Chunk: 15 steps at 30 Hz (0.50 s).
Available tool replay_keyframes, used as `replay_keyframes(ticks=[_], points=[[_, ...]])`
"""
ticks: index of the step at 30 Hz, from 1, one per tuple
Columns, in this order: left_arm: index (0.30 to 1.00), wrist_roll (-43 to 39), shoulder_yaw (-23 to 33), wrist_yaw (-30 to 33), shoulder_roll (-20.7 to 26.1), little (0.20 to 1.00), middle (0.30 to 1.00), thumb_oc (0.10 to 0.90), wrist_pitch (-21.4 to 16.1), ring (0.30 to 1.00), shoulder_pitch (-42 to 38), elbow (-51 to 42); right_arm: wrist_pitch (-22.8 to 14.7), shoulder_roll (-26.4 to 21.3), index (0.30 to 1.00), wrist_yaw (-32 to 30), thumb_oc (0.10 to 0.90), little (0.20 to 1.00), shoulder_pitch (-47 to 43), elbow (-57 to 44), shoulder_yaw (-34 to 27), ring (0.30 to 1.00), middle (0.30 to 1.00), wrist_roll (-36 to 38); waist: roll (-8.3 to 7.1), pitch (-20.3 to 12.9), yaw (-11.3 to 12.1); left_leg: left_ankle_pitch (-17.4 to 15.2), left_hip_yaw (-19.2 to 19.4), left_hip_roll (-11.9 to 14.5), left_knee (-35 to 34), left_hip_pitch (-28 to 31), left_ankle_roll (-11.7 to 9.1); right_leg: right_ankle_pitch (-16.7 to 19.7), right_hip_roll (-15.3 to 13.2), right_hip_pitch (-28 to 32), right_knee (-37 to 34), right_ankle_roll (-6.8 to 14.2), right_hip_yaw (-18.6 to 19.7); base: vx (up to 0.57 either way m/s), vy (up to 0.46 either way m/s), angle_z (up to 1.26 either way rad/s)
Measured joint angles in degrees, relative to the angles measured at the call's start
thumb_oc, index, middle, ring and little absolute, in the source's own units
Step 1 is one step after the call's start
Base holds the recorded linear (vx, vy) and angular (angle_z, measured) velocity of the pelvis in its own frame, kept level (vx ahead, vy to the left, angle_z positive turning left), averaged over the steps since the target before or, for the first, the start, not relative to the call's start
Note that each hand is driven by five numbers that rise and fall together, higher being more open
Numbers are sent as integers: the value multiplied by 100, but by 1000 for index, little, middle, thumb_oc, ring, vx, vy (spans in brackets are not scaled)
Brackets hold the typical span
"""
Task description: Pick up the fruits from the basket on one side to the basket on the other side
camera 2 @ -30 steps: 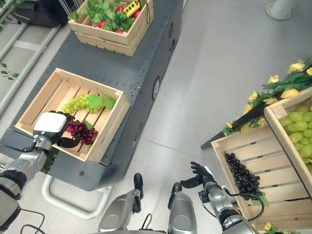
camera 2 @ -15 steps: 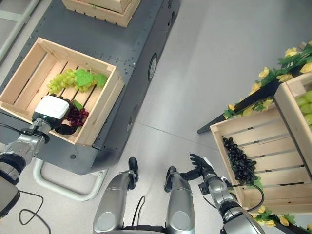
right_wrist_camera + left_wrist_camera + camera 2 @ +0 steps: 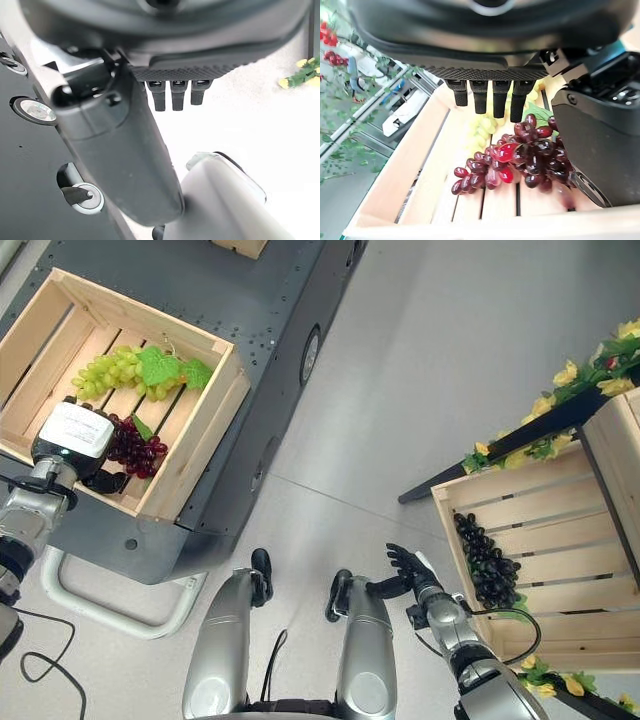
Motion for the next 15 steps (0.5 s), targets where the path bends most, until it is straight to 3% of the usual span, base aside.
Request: replay_keyframes(ticks=[10,15], points=[[900,275,6,441,259,900,900,800,166,900,-6,-253,-128,-8,900,117,800,900,89,-374,9,900,900,190,-49,16,119,-83,-80,42,230,-211,19,-30,21,-118,107,21,-50,0,0,0],[900,273,7,770,413,900,900,800,166,900,-23,-267,-128,-10,900,112,800,900,142,-376,9,900,900,192,-151,19,114,-171,-123,43,392,-332,23,-101,10,-183,215,9,-50,26,17,2]])
